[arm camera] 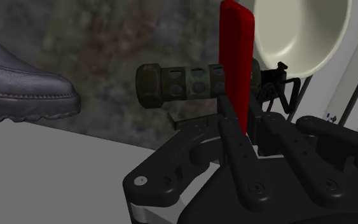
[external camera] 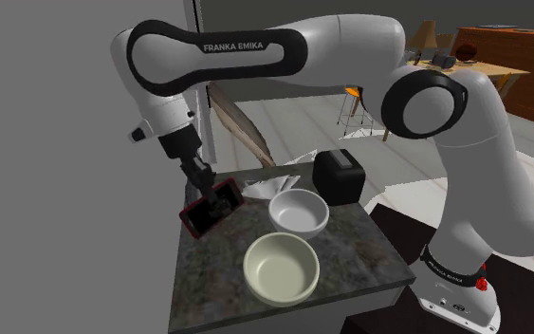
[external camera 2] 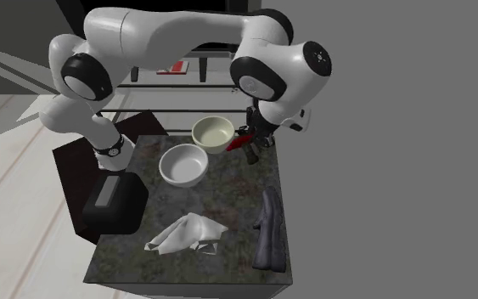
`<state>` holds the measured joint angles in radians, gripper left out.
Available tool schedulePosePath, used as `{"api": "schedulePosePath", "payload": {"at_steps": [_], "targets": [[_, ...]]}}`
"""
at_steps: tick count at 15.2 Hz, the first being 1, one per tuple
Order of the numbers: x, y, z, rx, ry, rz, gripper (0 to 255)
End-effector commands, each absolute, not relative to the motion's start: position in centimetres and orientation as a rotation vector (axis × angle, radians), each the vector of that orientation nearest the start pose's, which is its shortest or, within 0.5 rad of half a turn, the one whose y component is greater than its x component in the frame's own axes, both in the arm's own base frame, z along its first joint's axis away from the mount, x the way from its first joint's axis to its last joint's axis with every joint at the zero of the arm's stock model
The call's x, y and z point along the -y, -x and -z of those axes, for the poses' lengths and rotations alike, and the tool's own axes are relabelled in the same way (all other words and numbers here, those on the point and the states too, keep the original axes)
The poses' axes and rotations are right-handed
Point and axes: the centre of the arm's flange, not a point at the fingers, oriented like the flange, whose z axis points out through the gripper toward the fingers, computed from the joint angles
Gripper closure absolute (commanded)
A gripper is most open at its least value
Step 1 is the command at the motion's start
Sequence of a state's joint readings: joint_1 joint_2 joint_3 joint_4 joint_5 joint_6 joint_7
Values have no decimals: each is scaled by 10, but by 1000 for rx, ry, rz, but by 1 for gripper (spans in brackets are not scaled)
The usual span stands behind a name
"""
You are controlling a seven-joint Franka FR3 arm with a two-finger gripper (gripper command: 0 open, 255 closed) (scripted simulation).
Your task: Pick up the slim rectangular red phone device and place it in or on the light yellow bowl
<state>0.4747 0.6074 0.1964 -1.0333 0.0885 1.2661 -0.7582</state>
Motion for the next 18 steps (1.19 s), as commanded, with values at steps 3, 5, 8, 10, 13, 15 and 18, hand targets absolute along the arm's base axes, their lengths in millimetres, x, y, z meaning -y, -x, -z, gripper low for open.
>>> {"api": "schedulePosePath", "payload": {"at_steps": [3,5,8,10,13,15,18], "targets": [[-403,-523,-499,1895,2220,-251,255],[-397,-497,-500,1895,2220,-251,255],[-388,-459,-502,1895,2220,-251,255],[-383,-433,-503,1895,2220,-251,255],[-374,-394,-504,1895,2220,-251,255],[-368,-368,-506,1895,2220,-251,255],[-362,-345,-501,1895,2220,-251,255]]}}
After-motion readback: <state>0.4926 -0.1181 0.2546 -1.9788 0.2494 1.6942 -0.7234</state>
